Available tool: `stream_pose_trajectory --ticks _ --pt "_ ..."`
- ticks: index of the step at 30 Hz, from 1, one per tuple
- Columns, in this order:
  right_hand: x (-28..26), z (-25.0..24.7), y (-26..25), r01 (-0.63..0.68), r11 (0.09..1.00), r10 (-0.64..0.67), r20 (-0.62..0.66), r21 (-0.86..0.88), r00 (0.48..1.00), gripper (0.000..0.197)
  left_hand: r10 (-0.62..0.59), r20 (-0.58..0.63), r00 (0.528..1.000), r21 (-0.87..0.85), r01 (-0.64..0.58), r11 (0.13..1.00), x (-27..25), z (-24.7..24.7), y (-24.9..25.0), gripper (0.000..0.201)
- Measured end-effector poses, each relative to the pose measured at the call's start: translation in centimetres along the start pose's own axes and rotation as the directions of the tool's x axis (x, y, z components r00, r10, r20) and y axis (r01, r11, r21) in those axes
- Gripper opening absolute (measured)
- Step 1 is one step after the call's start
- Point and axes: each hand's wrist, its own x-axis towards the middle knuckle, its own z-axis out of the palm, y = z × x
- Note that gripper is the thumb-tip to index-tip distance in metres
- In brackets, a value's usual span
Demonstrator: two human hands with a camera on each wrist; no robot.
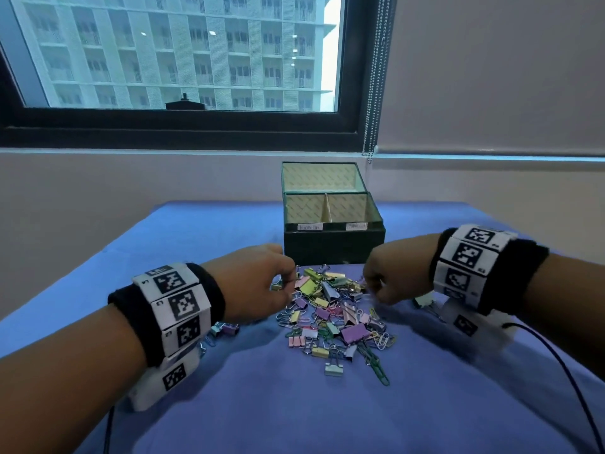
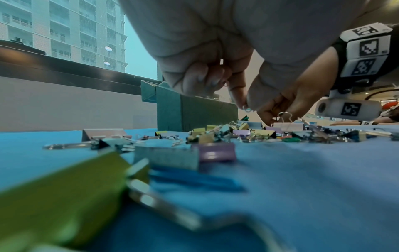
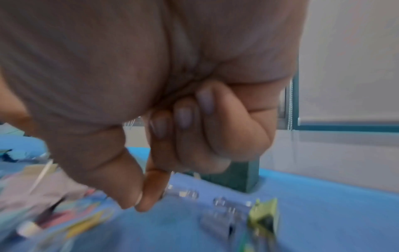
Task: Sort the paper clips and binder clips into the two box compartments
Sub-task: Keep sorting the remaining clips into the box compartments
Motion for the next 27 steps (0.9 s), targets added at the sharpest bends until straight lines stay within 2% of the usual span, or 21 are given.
stream_pose_trajectory --ticks 3,6,10,12,16,19,21,23,24,25,27 --pt "0.5 -2.6 1.4 -0.091 0.995 0.097 -0.144 0.052 0.985 0.016 -0.003 0.004 1.0 0.008 0.003 1.0 0.0 0.1 -0.1 0.01" --pt "2.8 -5.4 3.2 -0.157 0.981 0.186 -0.335 0.11 0.924 0.018 -0.014 0.013 1.0 0.007 0.014 1.0 0.0 0.1 -0.2 0.011" --pt "6.4 -6.0 4.2 -0.209 0.969 0.243 -0.373 0.13 0.896 0.027 -0.026 0.016 1.0 0.01 0.026 1.0 0.0 -0.1 -0.1 0.01" --pt "7.1 -5.9 4.2 -0.166 0.965 0.234 -0.378 0.204 0.896 0.03 -0.037 0.013 0.999 -0.003 0.037 0.999 0.0 -0.2 0.0 0.009" --pt "5.8 -5.7 4.5 -0.053 0.935 0.205 -0.414 0.35 0.887 0.047 -0.045 0.009 0.999 -0.009 0.045 0.999 -0.1 -0.3 0.0 0.008" --pt "4.0 -4.8 4.8 0.001 0.894 0.233 -0.465 0.449 0.854 0.057 -0.071 0.022 0.997 0.02 0.071 0.997 0.1 -0.5 -0.3 0.008" --pt "2.6 -3.8 5.2 0.05 0.876 0.244 -0.53 0.48 0.812 0.056 -0.097 0.052 0.994 0.046 0.095 0.994 0.5 -1.1 0.0 0.009" --pt "1.0 -2.6 5.3 0.096 0.849 0.254 -0.562 0.52 0.787 0.043 -0.128 0.07 0.989 0.081 0.122 0.989 1.4 -1.9 0.5 0.011" --pt "0.1 -1.8 5.1 0.1 0.842 0.241 -0.535 0.53 0.81 0.035 -0.142 0.064 0.988 0.097 0.135 0.986 2.1 -2.3 0.9 0.012" --pt "-0.8 -1.0 4.6 0.082 0.855 0.203 -0.476 0.513 0.856 0.029 -0.158 0.052 0.986 0.119 0.151 0.981 3.1 -2.7 1.4 0.012" --pt "-2.3 0.6 3.3 0.027 0.923 0.088 -0.278 0.384 0.957 0.017 -0.189 0.027 0.982 0.179 0.181 0.967 5.6 -3.2 2.6 0.012"
